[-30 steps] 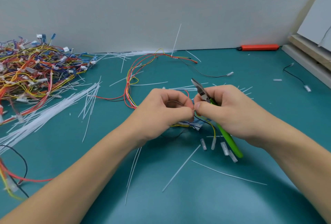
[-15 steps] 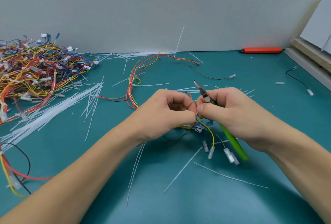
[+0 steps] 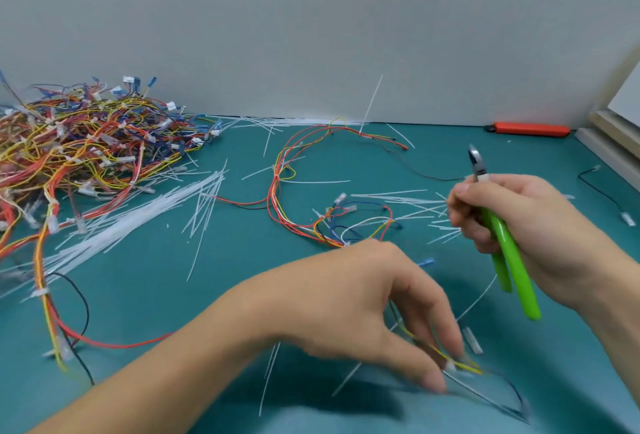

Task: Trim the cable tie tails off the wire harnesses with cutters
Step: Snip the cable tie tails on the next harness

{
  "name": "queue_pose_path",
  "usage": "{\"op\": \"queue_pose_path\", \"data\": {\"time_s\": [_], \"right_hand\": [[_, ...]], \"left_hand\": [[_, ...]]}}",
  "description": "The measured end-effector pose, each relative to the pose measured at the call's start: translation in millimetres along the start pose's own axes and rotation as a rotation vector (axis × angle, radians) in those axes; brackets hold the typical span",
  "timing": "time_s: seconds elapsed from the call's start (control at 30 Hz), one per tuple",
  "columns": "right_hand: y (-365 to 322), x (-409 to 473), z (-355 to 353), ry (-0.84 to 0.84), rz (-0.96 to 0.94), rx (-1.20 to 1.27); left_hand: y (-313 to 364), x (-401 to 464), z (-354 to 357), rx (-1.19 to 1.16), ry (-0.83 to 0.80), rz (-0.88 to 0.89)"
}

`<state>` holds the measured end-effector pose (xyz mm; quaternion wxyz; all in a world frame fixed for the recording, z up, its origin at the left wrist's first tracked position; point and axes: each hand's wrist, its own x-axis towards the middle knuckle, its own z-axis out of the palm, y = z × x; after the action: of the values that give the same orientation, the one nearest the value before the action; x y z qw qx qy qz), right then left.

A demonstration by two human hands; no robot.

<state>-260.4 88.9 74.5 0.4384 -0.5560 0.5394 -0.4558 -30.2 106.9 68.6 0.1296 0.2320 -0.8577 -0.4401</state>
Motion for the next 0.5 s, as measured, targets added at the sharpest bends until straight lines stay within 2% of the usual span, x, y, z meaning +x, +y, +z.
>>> {"op": "queue_pose_path", "data": {"time_s": [0.07,0.13,0.2,0.27,0.3,0.37,0.43,0.5], "right_hand": [[4,0,-2,-0.041,0.055,-0.096],[7,0,2,-0.086,0.109,-0.159],[7,0,7,-0.081,0.125,-0.16],[6,1,8,-0.051,0.147,-0.062],[4,2,7,-0.045,0.195,0.053],[2,4,1,-0.082,0.344,0.335],[2,5,-5,-0.165,0.468,0.516],[4,6,-9,-0.243,0.523,0.567]], "left_hand": [[3,-4,-2,-0.105,-0.063,0.013],[2,-4,-11,-0.269,0.054,0.099],[-6,-2,-27,-0.544,0.356,0.133],[-24,-3,-48,-0.779,0.716,0.083],[-35,-5,-59,-0.76,0.88,0.027],[-61,-11,-74,-0.457,1.065,-0.187],[-82,-15,-78,-0.232,1.07,-0.381],[-93,-15,-74,-0.107,0.978,-0.484]]}}
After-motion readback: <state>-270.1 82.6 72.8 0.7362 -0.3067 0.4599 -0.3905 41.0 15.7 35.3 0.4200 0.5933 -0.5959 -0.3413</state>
